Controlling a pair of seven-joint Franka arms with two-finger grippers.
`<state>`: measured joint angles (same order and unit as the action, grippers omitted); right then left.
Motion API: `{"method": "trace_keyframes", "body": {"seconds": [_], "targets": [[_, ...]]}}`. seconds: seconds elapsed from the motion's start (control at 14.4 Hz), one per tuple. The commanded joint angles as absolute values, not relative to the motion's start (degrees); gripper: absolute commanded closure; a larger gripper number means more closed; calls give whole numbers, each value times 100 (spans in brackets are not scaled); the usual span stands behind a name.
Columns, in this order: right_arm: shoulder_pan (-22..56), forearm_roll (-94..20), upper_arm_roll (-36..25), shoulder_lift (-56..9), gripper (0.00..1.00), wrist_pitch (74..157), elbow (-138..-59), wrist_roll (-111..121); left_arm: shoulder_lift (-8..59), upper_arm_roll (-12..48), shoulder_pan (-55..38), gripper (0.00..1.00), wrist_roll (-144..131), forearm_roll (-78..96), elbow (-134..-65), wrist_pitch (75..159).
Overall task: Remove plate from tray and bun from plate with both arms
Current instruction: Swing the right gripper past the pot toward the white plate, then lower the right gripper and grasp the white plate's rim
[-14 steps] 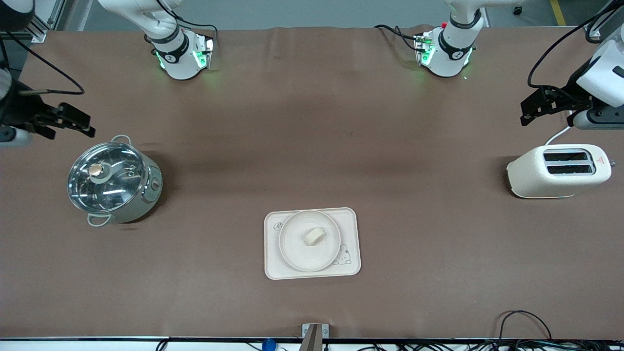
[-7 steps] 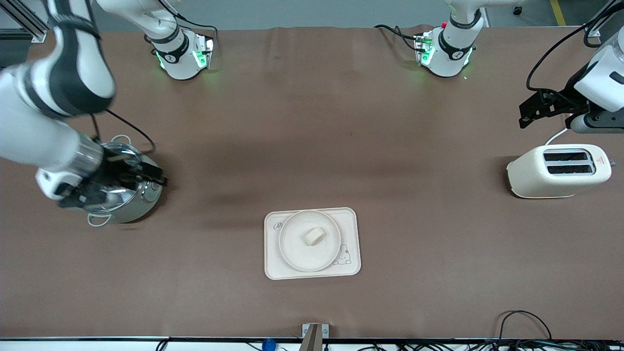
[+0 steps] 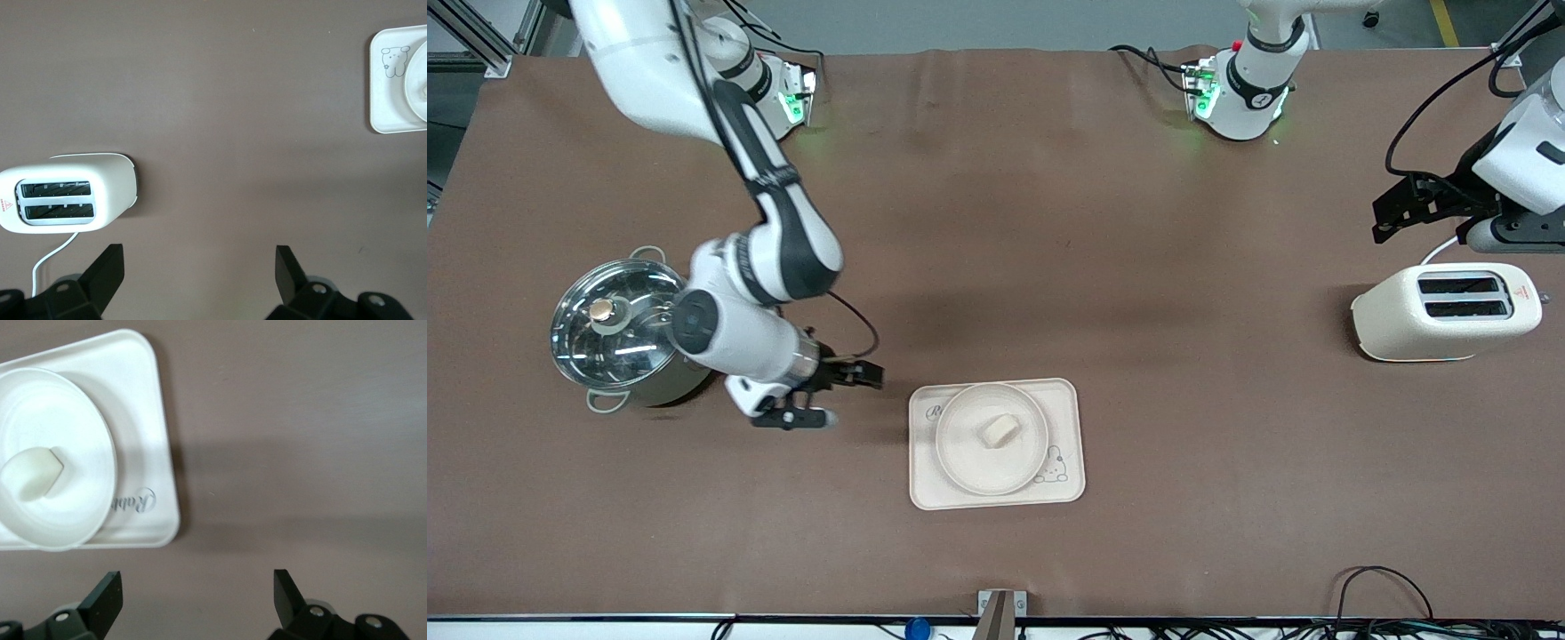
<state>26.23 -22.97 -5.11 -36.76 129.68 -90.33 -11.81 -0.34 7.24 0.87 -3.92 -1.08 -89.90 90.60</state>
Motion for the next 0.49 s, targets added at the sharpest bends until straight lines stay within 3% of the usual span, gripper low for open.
{"method": "trace_keyframes", "body": {"seconds": [0.0, 0.42], "targets": [[2830, -2470, -571, -4516, 0, 13103, -8079, -1459, 35, 738, 114, 0, -387, -132, -8903, 9105], [2830, -2706, -396, -5298, 3, 13412, -7332, -1459, 26, 738, 272, 0, -387, -123, -8921, 9097]]}}
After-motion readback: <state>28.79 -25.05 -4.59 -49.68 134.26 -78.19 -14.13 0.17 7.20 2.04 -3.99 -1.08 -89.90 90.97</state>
